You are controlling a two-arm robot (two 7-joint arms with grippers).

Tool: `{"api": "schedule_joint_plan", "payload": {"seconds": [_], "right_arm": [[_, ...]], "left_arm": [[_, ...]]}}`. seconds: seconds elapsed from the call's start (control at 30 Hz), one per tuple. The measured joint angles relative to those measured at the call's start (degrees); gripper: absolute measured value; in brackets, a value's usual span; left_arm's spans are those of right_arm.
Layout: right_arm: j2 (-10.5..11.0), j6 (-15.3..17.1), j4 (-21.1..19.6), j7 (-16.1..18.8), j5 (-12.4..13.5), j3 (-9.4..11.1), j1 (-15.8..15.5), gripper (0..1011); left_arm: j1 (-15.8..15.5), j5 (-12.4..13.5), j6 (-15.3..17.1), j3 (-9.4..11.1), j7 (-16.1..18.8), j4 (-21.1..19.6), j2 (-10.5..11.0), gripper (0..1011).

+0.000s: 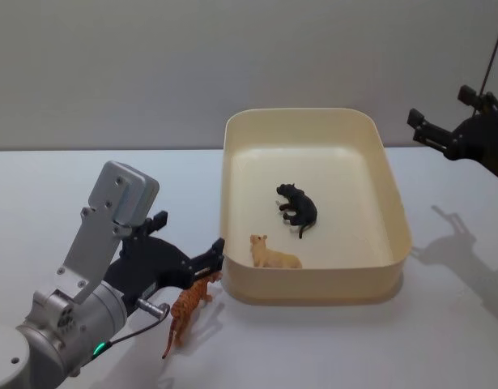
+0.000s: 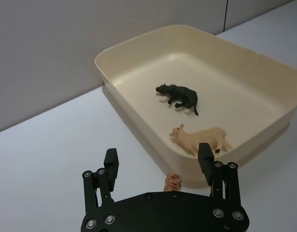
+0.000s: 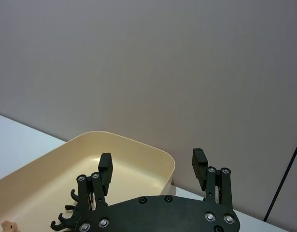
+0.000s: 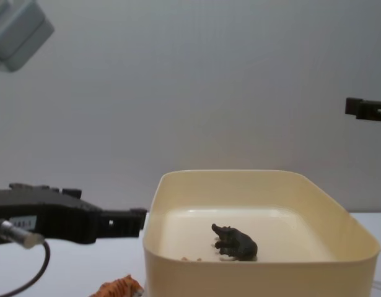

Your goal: Pick up the toy alternately with two hands and place it into the central storage box.

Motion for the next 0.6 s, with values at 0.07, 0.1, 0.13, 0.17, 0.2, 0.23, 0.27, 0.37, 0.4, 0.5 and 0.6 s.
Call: {"api": "schedule_joint_plan", "payload": {"seconds": [0.07,0.1,0.13,0.17,0.2,0.23,0.27,0.37,0.4,0.5,0.6], "right_arm": [[0.0,0.0,0.0,0.0,0.0,0.0,0.0,1001],[0.0,0.0,0.0,0.0,0.0,0.0,0.0,1001],[0.0,0.0,0.0,0.0,0.0,0.0,0.0,1001],[0.0,0.0,0.0,0.0,0.0,0.0,0.0,1001],[0.0,0.0,0.0,0.0,0.0,0.0,0.0,1001],[0.0,0.0,0.0,0.0,0.0,0.0,0.0,1001],[0.0,0.0,-0.1,0.0,0.0,0.0,0.0,1001],[0.1,0.0,-0.1,0.0,0.0,0.0,0.0,1001],[0.1,0.0,-0.1,0.0,0.0,0.0,0.0,1001],[0.1,0.0,-0.1,0.0,0.0,0.0,-0.1,1001],[0.1,0.0,-0.1,0.0,0.0,0.0,-0.1,1001]], "left_arm": [[0.1,-0.7,1.5,-0.2,-0.7,-0.4,0.5,1001],[0.1,-0.9,2.2,-0.3,-0.9,-0.6,0.6,1001],[0.1,-1.1,2.8,-0.4,-1.1,-0.7,0.8,1001],[0.1,-1.5,3.7,-0.5,-1.5,-0.9,1.1,1001],[0.1,-1.7,4.2,-0.6,-1.7,-1.0,1.3,1001],[0.1,-1.9,4.7,-0.7,-1.8,-1.0,1.3,1001],[0.2,-2.3,5.7,-0.8,-2.1,-1.2,1.6,1001],[0.3,-2.9,7.2,-1.0,-2.6,-1.3,2.0,1001],[0.4,-3.0,7.6,-1.1,-2.6,-1.3,2.1,1001],[0.5,-3.4,8.8,-1.2,-2.9,-1.3,2.3,1001],[0.5,-3.6,9.8,-1.2,-3.3,-1.0,2.3,1001]]}}
